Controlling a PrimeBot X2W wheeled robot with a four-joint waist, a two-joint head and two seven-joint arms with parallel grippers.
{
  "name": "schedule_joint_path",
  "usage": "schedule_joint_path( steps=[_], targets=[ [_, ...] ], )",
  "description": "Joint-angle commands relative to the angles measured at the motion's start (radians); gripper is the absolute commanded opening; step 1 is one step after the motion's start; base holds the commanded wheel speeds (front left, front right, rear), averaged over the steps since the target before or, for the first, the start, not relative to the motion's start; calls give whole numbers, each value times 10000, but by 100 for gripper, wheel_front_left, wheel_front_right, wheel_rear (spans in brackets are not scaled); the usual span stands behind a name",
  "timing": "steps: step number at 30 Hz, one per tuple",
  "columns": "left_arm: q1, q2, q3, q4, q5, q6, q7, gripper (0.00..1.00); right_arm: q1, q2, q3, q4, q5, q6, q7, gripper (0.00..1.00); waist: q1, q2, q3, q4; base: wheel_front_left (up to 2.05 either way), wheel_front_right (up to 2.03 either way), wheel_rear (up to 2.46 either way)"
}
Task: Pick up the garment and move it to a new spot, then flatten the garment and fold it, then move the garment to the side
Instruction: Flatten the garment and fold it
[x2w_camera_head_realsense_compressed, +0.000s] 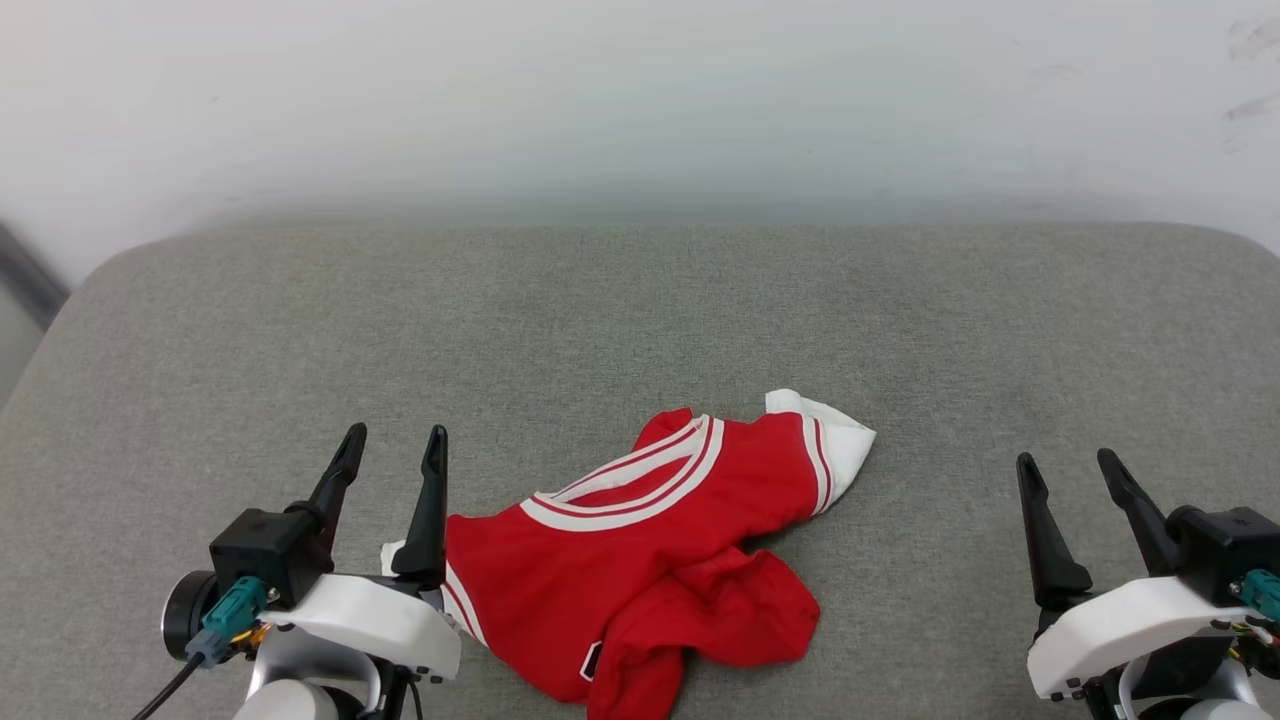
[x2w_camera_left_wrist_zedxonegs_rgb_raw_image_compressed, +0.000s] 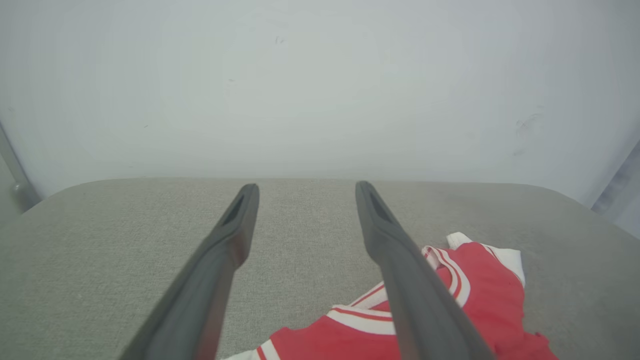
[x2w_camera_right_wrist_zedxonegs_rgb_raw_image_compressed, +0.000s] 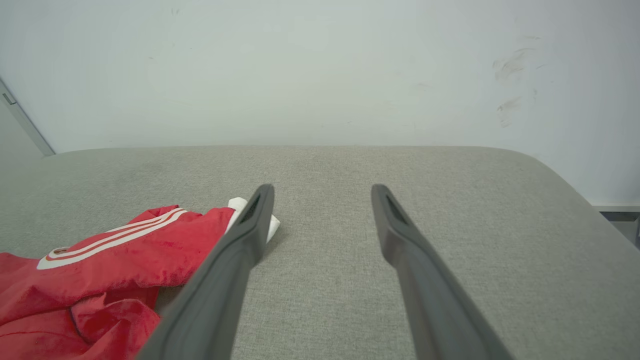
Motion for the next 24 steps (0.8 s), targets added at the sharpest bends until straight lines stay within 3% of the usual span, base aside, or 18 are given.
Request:
schedule_joint_path(
  steps=[1,6,11,18,24],
  targets=[
    [84,-26,-17,-65,41,51,-66,100,109,9,-5,-52,-59,-7,18,100,0,-1,2,0,0,0,0],
    [154,-133,-71,-151,32,132,-141,100,80,9,-149,184,52,-7,422,100,0,-1,96,99,0,0,0],
    [-177,-213,-155,-273,115,69,-262,100,-676,10,-367,957,-31,-7,2121,100,0,-1,544,421,0,0,0],
    [-820,-549,-411,-91,191,-187,-506,100,-2236,-840,399,2100,529,-5,4435,100,0,-1,1446,1271,0,0,0],
    [-1318,-874,-580,292,206,-445,-708,100,-3471,-1528,1343,3012,1079,-7,5271,100,0,-1,2130,1942,0,0,0]
  ],
)
